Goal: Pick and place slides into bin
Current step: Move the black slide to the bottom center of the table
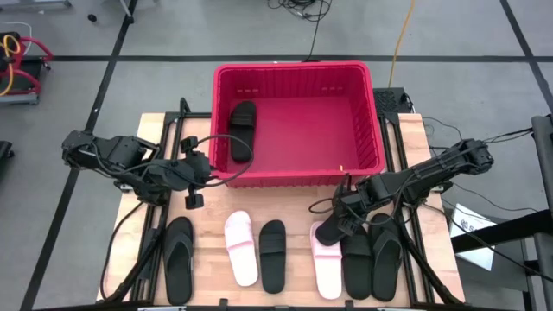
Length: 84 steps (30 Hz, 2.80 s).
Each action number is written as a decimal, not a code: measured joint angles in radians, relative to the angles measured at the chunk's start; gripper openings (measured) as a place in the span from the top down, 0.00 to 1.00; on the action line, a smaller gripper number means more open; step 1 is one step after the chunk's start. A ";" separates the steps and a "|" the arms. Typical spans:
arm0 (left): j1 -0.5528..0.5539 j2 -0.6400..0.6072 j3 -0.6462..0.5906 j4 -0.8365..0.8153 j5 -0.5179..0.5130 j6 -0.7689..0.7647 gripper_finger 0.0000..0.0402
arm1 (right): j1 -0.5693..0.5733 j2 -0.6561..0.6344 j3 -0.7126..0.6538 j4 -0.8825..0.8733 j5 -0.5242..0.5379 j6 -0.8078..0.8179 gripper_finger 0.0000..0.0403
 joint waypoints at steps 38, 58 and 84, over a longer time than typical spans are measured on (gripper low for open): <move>0.000 0.000 0.000 0.000 -0.001 -0.005 0.79 | 0.000 0.002 0.063 -0.034 0.079 -0.115 1.00; 0.000 0.000 0.000 0.001 -0.001 -0.011 0.79 | 0.000 0.002 0.203 -0.038 0.129 -0.315 1.00; 0.000 0.000 0.000 0.001 0.011 0.000 0.79 | 0.007 0.114 0.233 0.429 0.228 -0.723 1.00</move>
